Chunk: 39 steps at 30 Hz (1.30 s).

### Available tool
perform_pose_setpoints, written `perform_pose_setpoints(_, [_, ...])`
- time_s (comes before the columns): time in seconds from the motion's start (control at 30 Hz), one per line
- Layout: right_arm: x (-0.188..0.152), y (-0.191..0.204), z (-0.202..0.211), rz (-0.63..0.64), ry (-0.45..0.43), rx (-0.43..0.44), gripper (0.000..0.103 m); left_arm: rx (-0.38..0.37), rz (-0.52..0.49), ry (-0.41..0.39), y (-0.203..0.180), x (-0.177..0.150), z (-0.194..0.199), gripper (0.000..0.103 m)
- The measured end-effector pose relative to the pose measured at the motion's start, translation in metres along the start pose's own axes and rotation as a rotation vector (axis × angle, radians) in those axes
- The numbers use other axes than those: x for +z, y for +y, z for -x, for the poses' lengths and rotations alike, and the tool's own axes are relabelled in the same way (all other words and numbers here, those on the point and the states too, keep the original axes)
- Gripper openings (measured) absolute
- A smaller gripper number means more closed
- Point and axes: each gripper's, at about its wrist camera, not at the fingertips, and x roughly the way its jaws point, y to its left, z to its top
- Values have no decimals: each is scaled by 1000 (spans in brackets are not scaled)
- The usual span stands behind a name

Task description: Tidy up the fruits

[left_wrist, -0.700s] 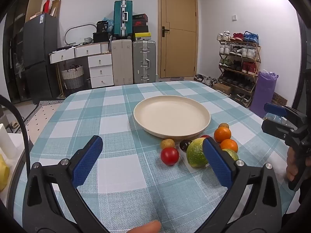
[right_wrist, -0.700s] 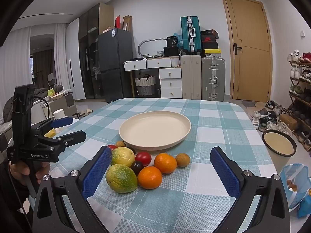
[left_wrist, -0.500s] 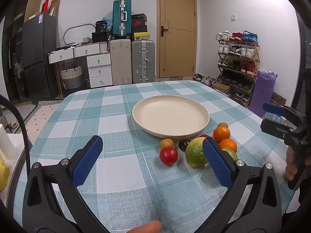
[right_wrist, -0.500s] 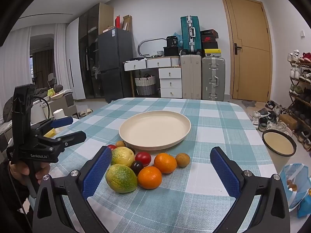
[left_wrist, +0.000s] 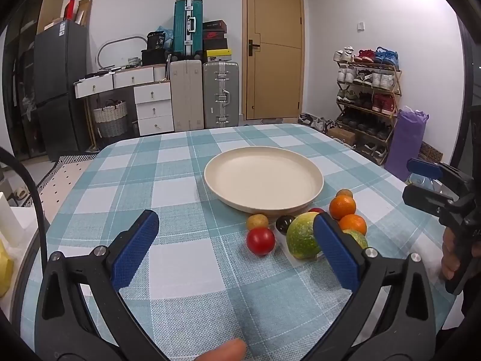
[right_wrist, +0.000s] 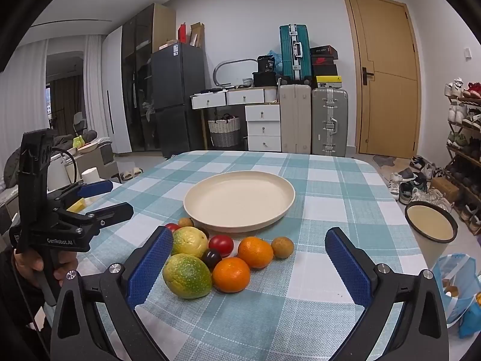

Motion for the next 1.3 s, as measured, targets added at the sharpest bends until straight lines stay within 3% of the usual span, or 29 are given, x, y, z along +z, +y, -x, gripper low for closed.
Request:
perform_pose_setpoints(0.8, [-6,5,2,4,0,-13,103,15,14,-2,1,1,-1,102])
perform_pose_setpoints(1.3, [-6,-1,-3,-18,14,-7,103,-18,4,9,-1,0,-3,102])
